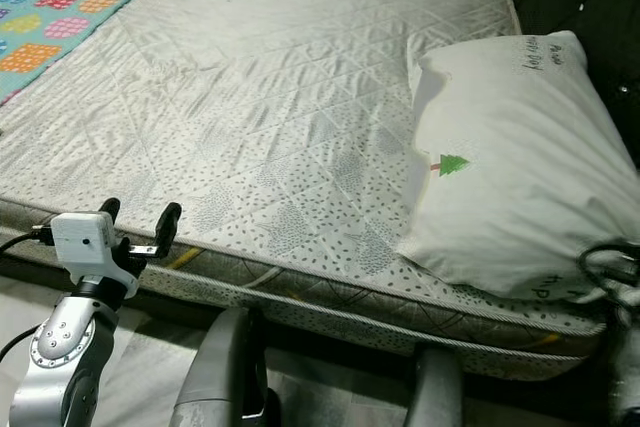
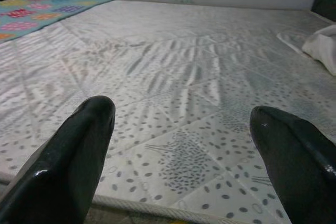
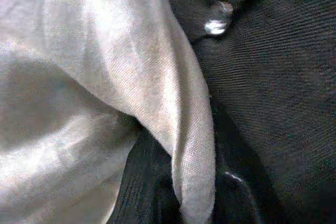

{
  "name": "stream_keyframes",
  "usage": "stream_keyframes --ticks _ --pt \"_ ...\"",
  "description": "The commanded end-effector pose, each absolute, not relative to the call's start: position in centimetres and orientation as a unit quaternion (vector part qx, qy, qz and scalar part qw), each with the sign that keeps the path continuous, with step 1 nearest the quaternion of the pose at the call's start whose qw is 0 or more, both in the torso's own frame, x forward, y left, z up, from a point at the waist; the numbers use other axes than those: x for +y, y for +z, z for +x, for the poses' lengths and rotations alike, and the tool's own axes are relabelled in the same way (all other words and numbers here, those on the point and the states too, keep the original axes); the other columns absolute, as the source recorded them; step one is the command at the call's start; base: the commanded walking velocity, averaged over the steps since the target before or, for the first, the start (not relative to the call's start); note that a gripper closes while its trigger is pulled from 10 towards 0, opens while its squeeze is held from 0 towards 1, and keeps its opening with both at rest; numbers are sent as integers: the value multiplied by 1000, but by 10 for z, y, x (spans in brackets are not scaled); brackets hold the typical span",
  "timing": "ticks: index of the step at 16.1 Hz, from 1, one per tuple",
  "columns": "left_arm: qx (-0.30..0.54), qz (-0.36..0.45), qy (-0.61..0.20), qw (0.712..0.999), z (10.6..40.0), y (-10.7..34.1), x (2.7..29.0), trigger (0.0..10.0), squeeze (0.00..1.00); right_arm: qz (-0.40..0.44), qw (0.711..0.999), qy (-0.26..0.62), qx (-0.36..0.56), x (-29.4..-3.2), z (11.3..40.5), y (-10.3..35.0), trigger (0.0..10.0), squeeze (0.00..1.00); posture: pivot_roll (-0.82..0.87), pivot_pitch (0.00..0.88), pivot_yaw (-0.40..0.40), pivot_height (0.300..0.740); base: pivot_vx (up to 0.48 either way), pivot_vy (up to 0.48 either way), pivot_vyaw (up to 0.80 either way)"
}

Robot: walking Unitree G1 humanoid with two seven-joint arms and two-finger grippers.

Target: Clean up the room

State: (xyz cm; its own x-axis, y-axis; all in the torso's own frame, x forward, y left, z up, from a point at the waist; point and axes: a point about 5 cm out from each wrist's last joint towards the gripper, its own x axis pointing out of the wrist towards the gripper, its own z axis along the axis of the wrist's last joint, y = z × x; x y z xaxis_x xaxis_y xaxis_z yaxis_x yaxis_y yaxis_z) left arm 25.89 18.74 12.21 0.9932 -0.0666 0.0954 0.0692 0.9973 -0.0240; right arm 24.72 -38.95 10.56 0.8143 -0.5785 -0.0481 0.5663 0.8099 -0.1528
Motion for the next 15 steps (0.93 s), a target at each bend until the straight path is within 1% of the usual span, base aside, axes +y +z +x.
stream_keyframes --ticks 1,2,3,4,5,6,7,11,12,14,15 --pt "-43 -11 -39 998 258 120 187 10000 0 -47 951 -301 40 -380 245 100 0 0 -36 87 44 537 0 0 0" --pt "-43 -11 -39 998 258 120 187 10000 0 -38 957 -283 42 -372 251 98 0 0 -32 87 44 537 0 0 0" --pt "-43 -12 -40 998 258 121 186 10000 0 -26 976 -214 36 -339 272 100 10000 0 -31 87 40 537 0 0 0" --pt "-43 -13 -40 998 258 120 185 10000 0 -24 984 -177 22 -320 285 107 10000 0 -31 87 37 537 0 0 0" --pt "-43 -14 -40 998 258 120 185 10000 0 -23 987 -157 13 -310 291 111 10000 0 -30 87 30 537 0 0 0" --pt "-44 -16 -37 998 258 120 184 10000 0 -15 992 -126 -8 -292 302 121 10000 1000 -27 88 24 537 0 0 0" --pt "-47 -19 -32 998 258 121 184 10000 0 -9 994 -108 -25 -280 309 130 10000 1000 -24 90 19 537 0 0 0" --pt "-47 -22 -28 998 256 121 184 10000 0 -7 995 -91 -48 -260 318 146 10000 1000 -25 91 11 537 0 0 0" --pt "-46 -22 -27 998 256 120 183 10000 0 -6 996 -77 -53 -250 321 149 10000 1000 -24 91 8 537 0 0 0" --pt "-47 -25 -23 998 255 120 183 10000 0 -5 997 -60 -51 -236 324 150 10000 1000 -23 94 0 537 0 0 0" --pt "-47 -26 -22 998 254 120 183 10000 0 -6 997 -59 -49 -234 325 151 10000 1000 -23 95 -1 537 0 0 0"
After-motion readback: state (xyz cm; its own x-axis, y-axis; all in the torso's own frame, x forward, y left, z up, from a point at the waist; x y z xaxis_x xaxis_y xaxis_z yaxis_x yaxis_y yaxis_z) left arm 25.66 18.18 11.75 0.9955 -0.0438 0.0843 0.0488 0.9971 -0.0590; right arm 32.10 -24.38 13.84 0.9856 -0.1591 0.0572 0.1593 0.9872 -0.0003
